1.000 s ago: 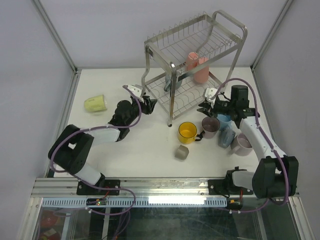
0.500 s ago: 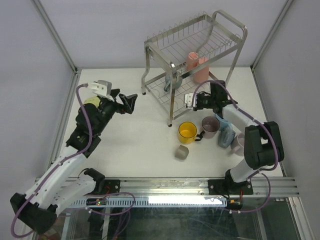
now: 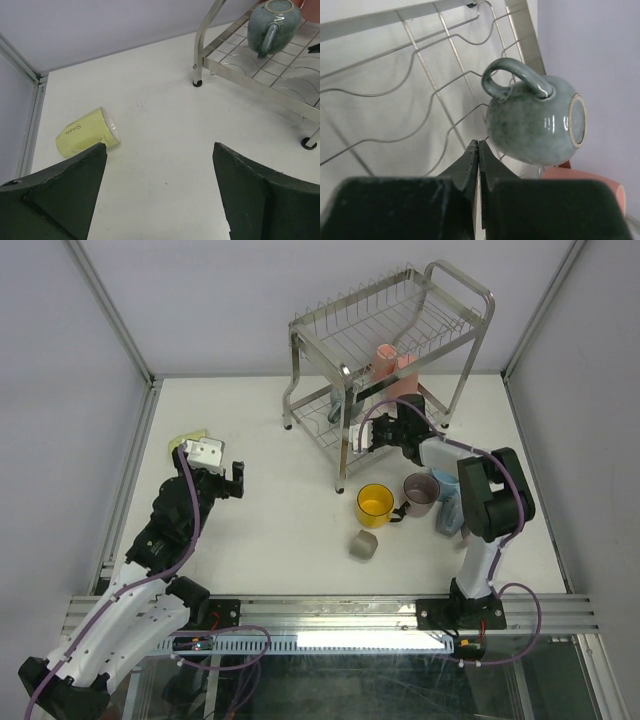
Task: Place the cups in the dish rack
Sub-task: Turn the cup upside down in the dish rack, then adjust the cup in the dish rack.
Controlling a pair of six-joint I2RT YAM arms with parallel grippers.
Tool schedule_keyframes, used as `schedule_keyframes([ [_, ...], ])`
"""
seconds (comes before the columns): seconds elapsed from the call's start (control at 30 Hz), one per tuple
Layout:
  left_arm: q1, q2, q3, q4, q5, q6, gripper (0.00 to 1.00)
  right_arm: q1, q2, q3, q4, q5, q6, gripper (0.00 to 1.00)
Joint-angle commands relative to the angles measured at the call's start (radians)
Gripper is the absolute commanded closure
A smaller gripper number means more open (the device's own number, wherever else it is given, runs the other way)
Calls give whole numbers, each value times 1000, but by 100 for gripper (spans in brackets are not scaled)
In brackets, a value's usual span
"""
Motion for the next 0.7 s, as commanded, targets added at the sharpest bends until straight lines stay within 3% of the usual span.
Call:
schedule_keyframes([
  [0.0, 11, -13, 6, 39, -22, 39, 15, 8, 64, 90, 103, 0, -56, 100],
  [0.5, 14, 16, 5, 32, -25, 45, 15, 12, 195, 240, 138, -184, 97, 97],
  [0.67, 17, 18, 3, 30, -26, 47, 14, 21, 235, 307, 136, -183, 165, 96],
])
